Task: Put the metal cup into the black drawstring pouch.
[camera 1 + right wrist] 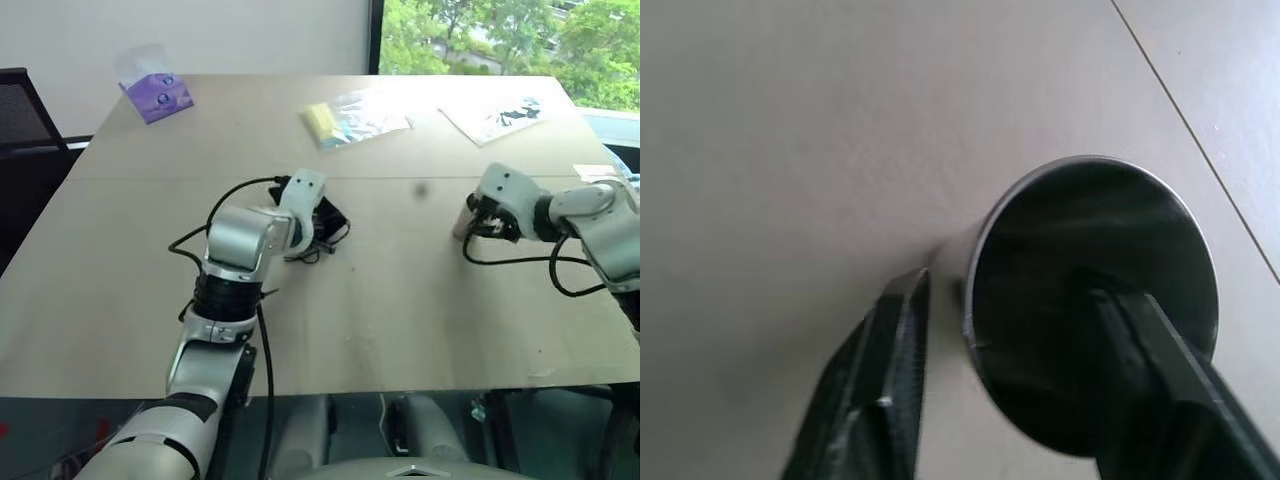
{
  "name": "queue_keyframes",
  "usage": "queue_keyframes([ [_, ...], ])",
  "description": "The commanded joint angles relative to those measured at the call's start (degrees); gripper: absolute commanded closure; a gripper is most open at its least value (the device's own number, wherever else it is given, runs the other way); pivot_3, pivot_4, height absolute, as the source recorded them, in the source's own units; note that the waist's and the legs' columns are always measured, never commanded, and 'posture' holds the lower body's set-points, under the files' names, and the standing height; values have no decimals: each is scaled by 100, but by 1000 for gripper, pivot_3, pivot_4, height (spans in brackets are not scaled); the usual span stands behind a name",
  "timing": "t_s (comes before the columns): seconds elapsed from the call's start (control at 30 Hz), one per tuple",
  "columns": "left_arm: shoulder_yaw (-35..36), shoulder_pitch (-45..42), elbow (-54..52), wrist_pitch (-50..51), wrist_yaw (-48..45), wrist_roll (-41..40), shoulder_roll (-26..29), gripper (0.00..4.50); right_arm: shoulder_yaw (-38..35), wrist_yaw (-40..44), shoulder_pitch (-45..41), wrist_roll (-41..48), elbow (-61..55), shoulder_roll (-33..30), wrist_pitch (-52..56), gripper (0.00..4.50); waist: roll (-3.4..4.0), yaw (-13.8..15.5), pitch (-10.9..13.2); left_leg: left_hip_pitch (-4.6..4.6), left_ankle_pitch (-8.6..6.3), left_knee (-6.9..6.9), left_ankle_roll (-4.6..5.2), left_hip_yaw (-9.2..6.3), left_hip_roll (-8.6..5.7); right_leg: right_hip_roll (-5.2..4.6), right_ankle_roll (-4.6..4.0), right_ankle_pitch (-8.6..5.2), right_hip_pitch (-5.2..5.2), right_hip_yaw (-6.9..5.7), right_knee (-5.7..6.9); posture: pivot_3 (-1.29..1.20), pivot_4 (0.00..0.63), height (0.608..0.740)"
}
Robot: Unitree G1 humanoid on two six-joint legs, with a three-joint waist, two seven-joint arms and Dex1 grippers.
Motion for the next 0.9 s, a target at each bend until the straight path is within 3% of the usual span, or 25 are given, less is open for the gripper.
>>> queue_keyframes([
  [0.03, -172, -109, -292, 9, 14, -21, 246, 4500, -41, 64, -118, -193, 59, -27, -249, 4120, 0, -1, 0, 0, 0, -2, 0, 0, 0, 0, 0, 0, 0, 0, -1, 0, 150, 740],
  [0.07, -397, -94, -369, -23, -93, -60, 421, 4500, -64, 72, -103, -199, 58, -15, -256, 4452, 0, -2, 0, 0, 0, -3, -1, 1, 0, 0, 0, 0, -2, 0, -1, 0, 150, 740],
  [0.2, -507, -190, -384, 45, -99, -129, 564, 4500, -342, -2, 43, -105, -227, -13, -127, 4452, 0, 6, 2, 0, 0, -5, -1, 1, 0, -1, 0, 0, -3, 3, -1, 0, 150, 740],
  [0.33, 524, -593, 117, 656, -32, -334, -75, 4500, -1255, -170, 356, 585, -1042, 280, 563, 4452, -2, 35, 4, -8, 0, -2, -1, -6, 0, 1, 0, 0, -3, -2, -3, 0, 150, 740],
  [0.53, 1960, -1348, 1525, 743, 373, -592, -1040, 4500, -2948, -720, 1248, 1943, -2682, 1436, 1822, 4452, -2, 24, 4, -20, 0, 5, -1, -14, -1, 2, 1, 0, -5, -17, -3, 0, 150, 740],
  [0.7, 2265, -1753, 2163, 653, 724, -483, -1580, 4500, -4137, -1375, 1983, 2985, -3968, 2540, 2406, 4452, -4, 31, 4, -31, 0, 5, 0, -22, -7, 3, 2, 0, -10, -12, -2, 0, 150, 740],
  [0.9, 2823, -1870, 2836, 407, 685, -783, -1836, 4500, -4505, -2361, 2760, 3985, -4737, 4009, 2462, 4452, -3, -19, 3, -8, 0, -11, -1, -7, -6, 3, 2, 1, -8, -9, 4, 0, 150, 740],
])
